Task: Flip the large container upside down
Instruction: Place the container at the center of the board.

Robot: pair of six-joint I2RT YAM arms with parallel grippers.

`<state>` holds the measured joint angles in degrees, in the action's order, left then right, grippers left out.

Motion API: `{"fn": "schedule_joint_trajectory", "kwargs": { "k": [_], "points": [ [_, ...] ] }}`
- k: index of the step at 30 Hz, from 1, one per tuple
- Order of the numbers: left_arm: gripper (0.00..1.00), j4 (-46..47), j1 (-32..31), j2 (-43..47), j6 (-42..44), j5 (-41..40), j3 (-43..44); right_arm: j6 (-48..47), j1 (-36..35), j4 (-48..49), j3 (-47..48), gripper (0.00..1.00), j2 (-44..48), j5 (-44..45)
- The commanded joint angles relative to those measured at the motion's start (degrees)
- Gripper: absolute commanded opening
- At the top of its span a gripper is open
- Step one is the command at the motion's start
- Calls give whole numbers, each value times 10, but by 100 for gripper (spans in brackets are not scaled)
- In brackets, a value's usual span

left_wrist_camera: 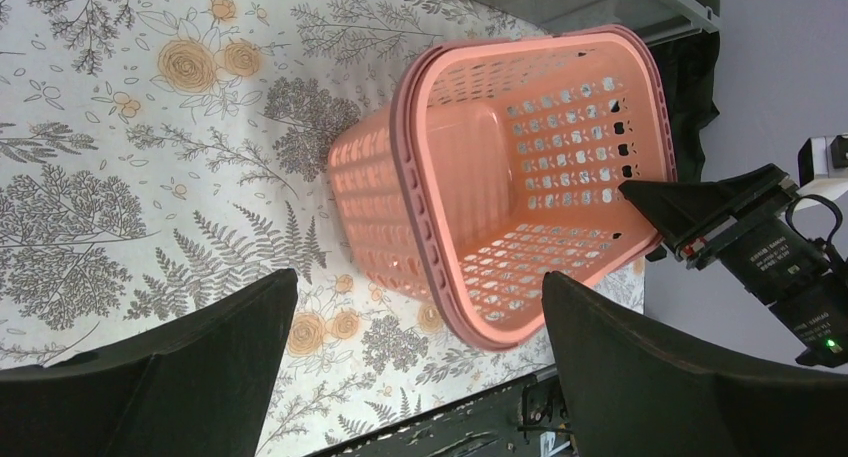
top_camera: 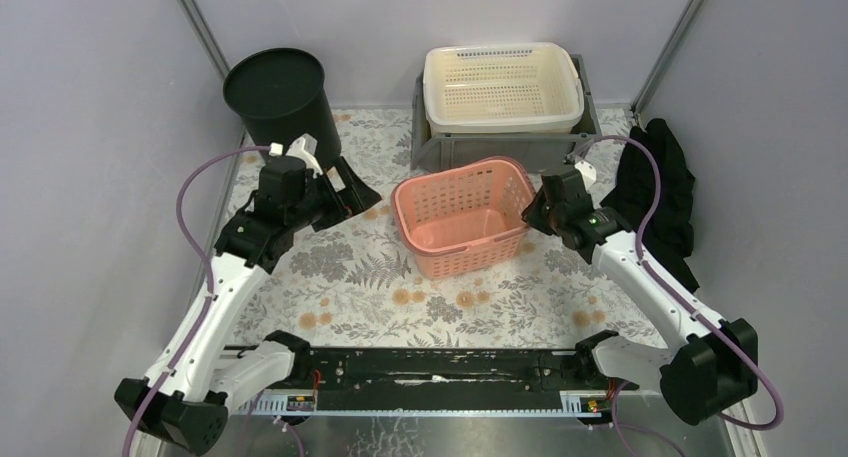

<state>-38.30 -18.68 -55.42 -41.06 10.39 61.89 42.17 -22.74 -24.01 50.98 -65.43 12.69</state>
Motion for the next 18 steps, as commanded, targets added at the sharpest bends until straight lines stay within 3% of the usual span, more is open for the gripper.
{"fn": "schedule_joint_trajectory", "kwargs": {
  "k": [1,7,10,18],
  "points": [
    [100,53,-3,-14,-4,13,-4,20,-21,-7,41,38,-2,4],
    [100,67,-17,-38,-11,3,8,5,-23,-34,38,75,0,-19],
    [100,68,-35,-48,-13,-7,14,-22,-23,-63,58,86,9,-17],
    [100,70,-103,-66,-29,-45,29,-106,-23,-144,218,87,-42,-14]
  ]
}}
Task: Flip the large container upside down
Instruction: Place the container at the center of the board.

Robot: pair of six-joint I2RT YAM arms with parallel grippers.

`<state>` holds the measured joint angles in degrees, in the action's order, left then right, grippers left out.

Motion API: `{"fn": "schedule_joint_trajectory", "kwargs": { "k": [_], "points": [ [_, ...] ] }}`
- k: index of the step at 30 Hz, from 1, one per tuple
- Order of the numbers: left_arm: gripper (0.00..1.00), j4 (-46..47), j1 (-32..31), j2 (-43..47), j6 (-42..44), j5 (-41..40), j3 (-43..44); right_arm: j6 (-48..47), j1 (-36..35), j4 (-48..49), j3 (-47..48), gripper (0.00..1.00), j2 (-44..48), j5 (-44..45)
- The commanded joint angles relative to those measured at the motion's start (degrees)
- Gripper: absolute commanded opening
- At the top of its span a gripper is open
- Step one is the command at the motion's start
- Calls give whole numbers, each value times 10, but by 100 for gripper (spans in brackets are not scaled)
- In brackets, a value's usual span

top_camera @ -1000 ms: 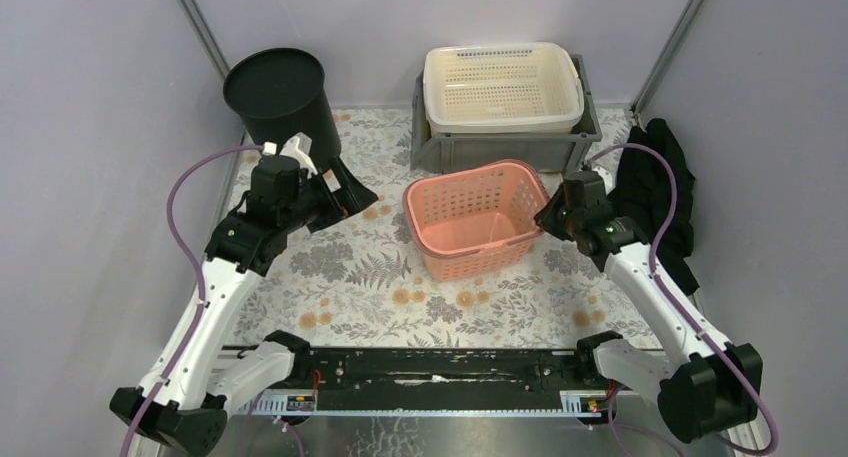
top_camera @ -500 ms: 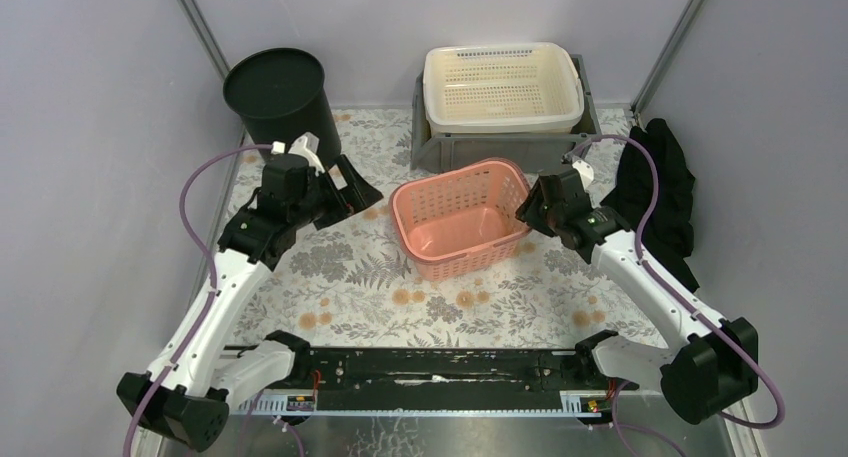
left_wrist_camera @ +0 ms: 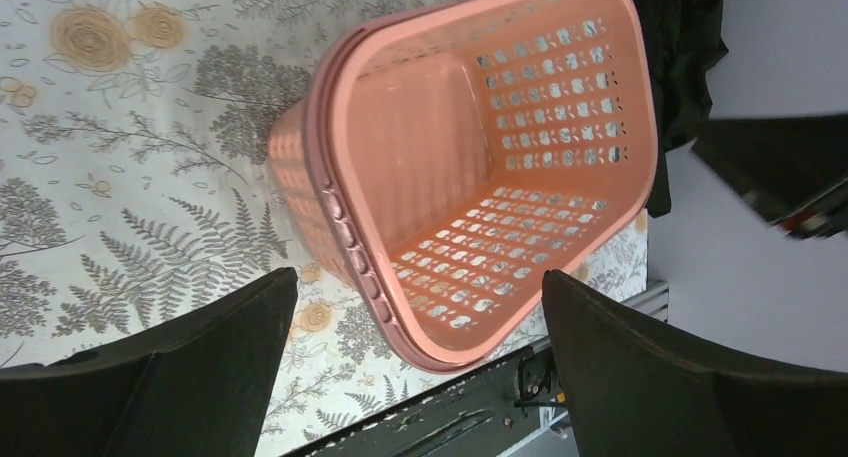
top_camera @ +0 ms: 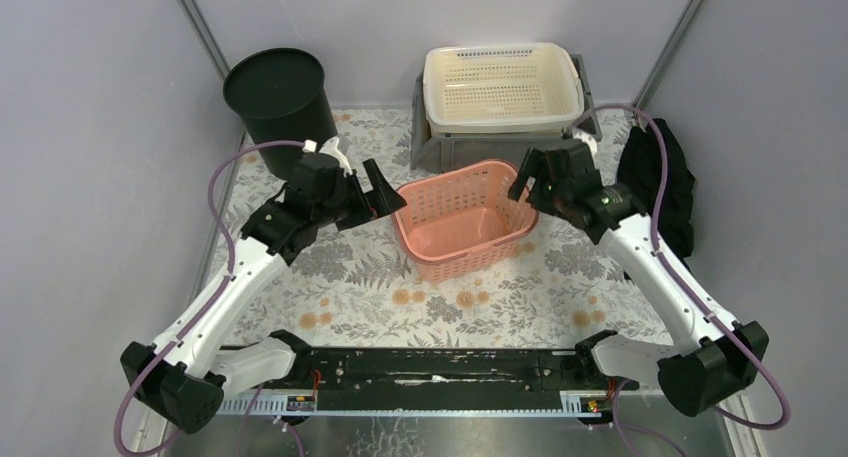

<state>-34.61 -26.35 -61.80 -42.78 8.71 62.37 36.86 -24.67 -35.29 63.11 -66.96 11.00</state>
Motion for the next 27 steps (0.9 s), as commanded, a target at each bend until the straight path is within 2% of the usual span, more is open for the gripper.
{"fn": "schedule_joint_trajectory", "kwargs": {
  "k": [1,3,8,11,19,27],
  "points": [
    [100,33,-33,-4,-14,-34,26,-60,-4,-37,117,85,-38,4],
    [100,29,-47,-4,-17,-46,33,-74,-1,-42,143,75,-56,19],
    [100,24,-73,-11,-22,-67,43,-92,37,-35,166,36,-101,-5],
    [100,26,-87,-20,-26,-78,46,-98,64,-20,153,25,-113,-28],
    [100,49,-105,-42,-29,-91,26,-96,75,11,106,22,-121,-75],
    [100,63,-106,-58,-29,-103,1,-99,75,24,87,26,-117,-97]
  ]
}}
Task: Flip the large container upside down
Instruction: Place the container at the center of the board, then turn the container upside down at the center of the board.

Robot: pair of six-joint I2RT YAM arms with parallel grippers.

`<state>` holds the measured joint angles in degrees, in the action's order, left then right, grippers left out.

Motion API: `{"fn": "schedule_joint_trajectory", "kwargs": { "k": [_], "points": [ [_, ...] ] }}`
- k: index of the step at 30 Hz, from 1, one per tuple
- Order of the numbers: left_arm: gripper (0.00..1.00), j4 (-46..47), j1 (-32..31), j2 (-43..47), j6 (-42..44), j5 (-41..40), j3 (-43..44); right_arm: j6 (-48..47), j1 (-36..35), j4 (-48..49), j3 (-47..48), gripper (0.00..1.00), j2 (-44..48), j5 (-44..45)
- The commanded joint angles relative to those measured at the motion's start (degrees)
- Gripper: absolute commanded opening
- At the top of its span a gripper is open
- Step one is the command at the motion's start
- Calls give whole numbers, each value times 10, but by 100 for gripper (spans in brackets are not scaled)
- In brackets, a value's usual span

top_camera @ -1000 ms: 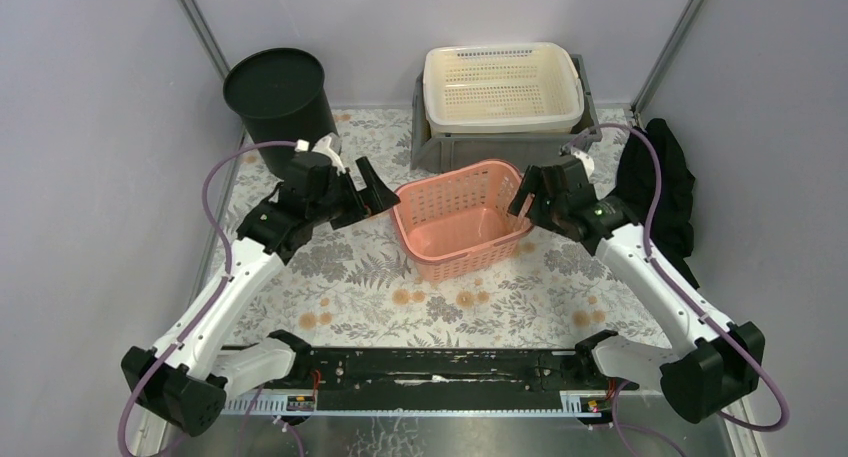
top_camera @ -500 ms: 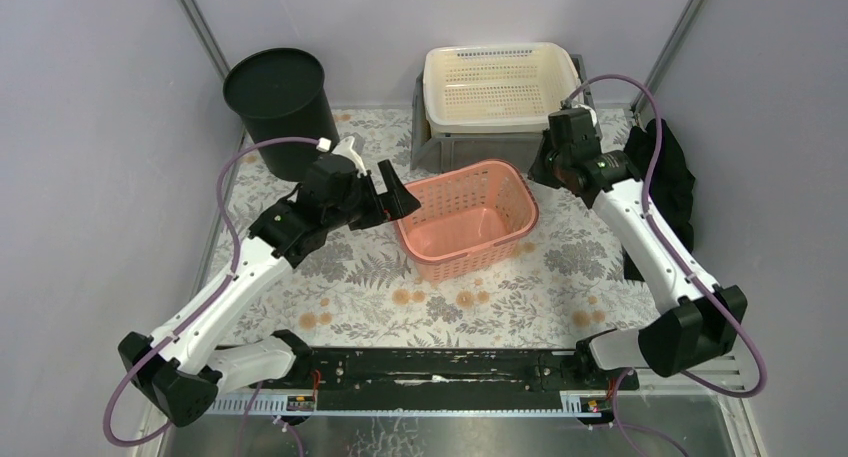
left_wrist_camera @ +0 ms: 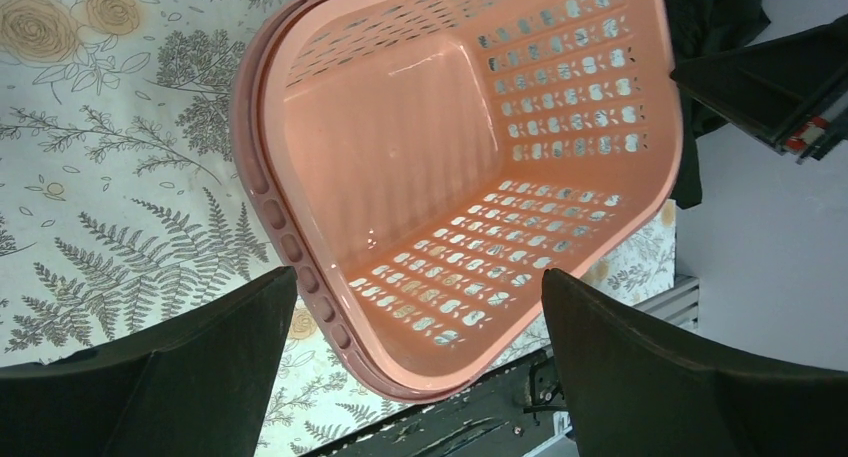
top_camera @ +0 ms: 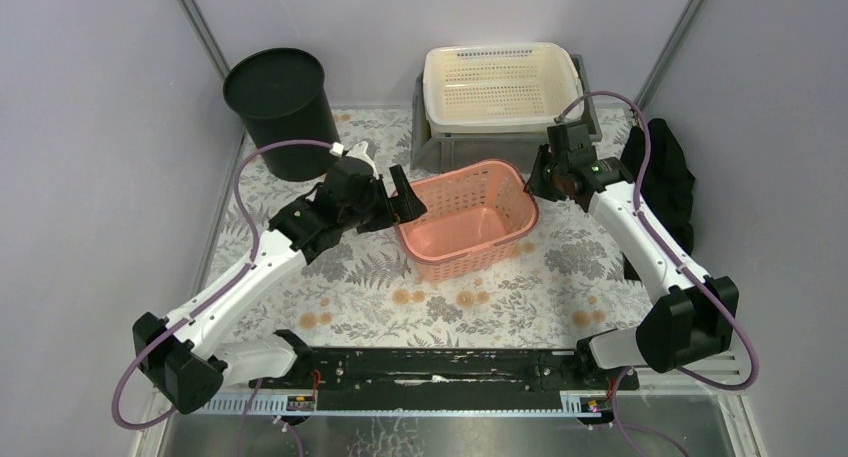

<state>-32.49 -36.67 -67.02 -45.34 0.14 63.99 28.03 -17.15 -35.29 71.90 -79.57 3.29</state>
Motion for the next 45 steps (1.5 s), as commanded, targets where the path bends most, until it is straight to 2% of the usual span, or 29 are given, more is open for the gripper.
{"fn": "schedule_joint_trajectory", "kwargs": {
  "k": [1,19,35,45],
  "points": [
    [100,45,-2,-8,-4,-17,-17,-10,-1,24,-4,26,8,-20],
    [100,59,-3,-18,-4,-30,-47,-4,-1,37,-63,29,21,-28],
    [100,17,-18,9,-6,-25,20,-2,0,26,-86,31,56,-28],
    [100,29,-30,-10,-10,-35,1,-2,0,26,-89,32,59,-31]
  ]
}}
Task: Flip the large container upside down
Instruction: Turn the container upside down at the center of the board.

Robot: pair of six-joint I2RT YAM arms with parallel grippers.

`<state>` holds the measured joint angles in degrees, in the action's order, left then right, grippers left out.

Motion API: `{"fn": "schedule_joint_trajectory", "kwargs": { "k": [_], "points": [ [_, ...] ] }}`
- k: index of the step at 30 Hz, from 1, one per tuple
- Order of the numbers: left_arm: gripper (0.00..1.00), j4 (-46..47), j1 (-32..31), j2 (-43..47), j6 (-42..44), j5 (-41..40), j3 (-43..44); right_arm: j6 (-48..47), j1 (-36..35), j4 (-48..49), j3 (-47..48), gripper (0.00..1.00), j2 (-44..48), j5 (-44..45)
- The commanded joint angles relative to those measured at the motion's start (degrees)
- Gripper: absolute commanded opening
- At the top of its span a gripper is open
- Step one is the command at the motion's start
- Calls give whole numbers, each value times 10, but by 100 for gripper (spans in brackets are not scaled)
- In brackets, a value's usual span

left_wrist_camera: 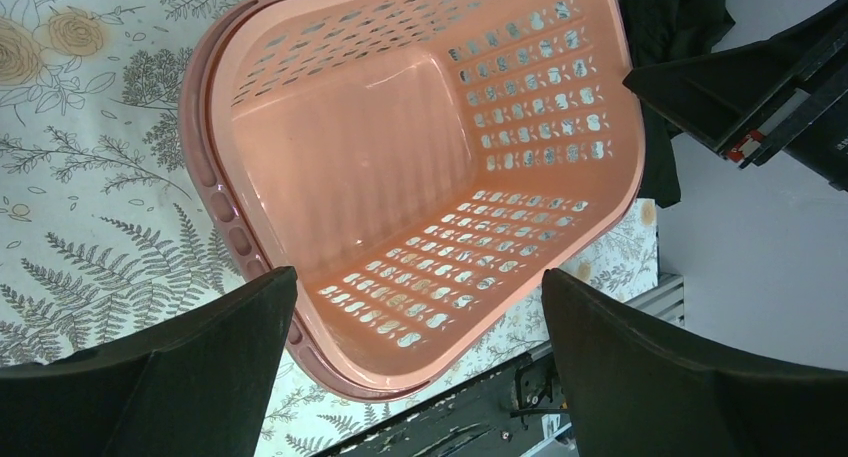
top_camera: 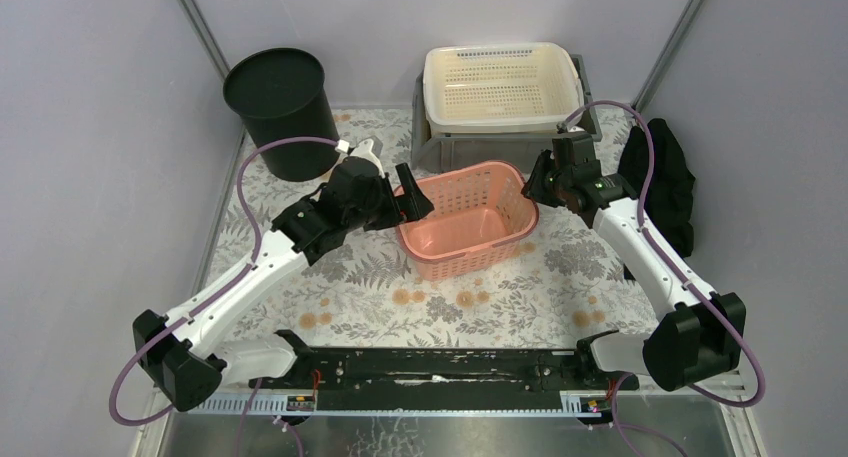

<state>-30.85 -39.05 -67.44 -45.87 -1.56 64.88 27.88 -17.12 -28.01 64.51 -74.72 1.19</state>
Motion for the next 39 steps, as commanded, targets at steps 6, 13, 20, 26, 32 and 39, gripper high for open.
{"fn": "schedule_joint_trajectory", "kwargs": {
  "k": [6,13,20,26,32,39],
  "points": [
    [100,18,-7,-14,-5,-20,-26,0,-1,-44,-18,32,12,-11],
    [100,23,-7,-17,-4,-29,-44,1,-1,-43,-19,32,11,-12],
    [100,43,-7,-30,-8,-28,-66,0,0,-43,-25,33,13,-14],
    [100,46,-7,-42,-3,-30,-57,-1,-1,-40,-33,33,17,-18],
    [100,46,-7,-57,4,-36,-44,2,-1,-41,-44,33,26,-30],
    [100,45,-7,-83,19,-48,-21,6,-1,-63,-56,34,65,-34]
  ]
}}
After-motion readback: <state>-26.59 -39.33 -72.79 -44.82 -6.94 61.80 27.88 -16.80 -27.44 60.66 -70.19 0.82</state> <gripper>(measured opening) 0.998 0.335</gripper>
